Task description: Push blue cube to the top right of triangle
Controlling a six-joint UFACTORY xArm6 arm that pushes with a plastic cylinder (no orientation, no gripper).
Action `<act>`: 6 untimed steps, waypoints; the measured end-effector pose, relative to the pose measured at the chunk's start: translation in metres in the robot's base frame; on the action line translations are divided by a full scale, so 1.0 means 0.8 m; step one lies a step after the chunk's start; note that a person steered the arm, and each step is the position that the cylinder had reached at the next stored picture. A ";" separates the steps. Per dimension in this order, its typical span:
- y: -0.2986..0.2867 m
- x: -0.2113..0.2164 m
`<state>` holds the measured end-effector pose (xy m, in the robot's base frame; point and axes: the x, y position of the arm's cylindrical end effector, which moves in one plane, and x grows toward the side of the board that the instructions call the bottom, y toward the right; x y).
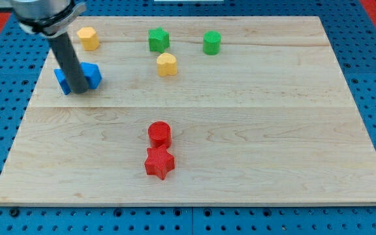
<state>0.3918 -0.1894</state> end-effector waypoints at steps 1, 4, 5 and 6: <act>0.010 0.006; 0.112 -0.005; 0.064 -0.053; 0.055 -0.061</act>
